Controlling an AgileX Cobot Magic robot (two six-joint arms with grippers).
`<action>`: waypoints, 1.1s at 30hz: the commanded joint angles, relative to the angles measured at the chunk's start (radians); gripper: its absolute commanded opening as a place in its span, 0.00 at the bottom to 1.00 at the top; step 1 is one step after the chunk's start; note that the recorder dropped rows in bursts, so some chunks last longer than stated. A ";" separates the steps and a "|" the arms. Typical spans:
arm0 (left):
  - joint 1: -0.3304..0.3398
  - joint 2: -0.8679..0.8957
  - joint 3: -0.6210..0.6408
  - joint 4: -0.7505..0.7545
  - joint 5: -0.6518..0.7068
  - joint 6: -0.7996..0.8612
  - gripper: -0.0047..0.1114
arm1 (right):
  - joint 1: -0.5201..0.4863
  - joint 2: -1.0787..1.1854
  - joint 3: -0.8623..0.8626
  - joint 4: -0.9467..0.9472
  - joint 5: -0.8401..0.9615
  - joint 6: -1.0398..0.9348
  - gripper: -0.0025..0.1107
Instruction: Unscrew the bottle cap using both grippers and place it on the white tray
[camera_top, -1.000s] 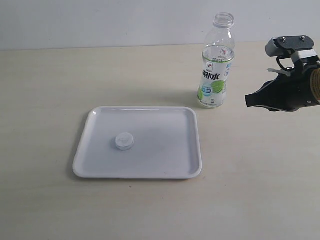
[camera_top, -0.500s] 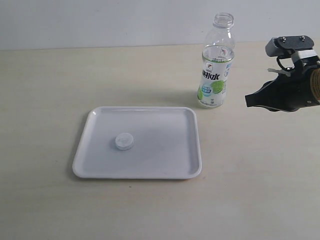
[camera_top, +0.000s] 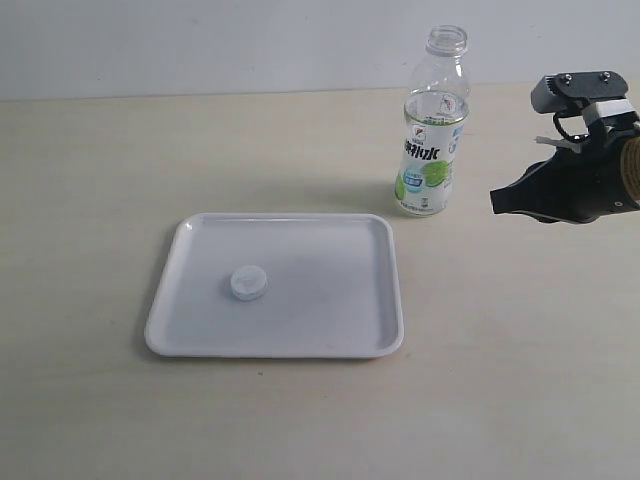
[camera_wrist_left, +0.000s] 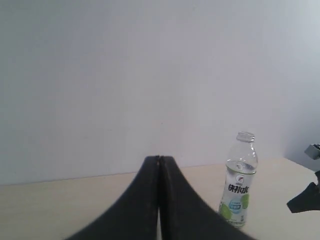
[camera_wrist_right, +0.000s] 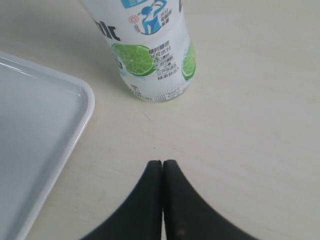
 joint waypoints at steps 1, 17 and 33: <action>0.052 -0.005 0.059 0.089 -0.010 -0.049 0.04 | -0.002 -0.007 0.005 -0.001 -0.002 0.000 0.02; 0.168 -0.005 0.209 0.117 0.205 -0.055 0.04 | -0.002 -0.007 0.005 -0.001 -0.002 0.000 0.02; 0.174 -0.005 0.209 0.123 0.203 -0.061 0.04 | -0.002 -0.007 0.005 -0.001 0.000 0.000 0.02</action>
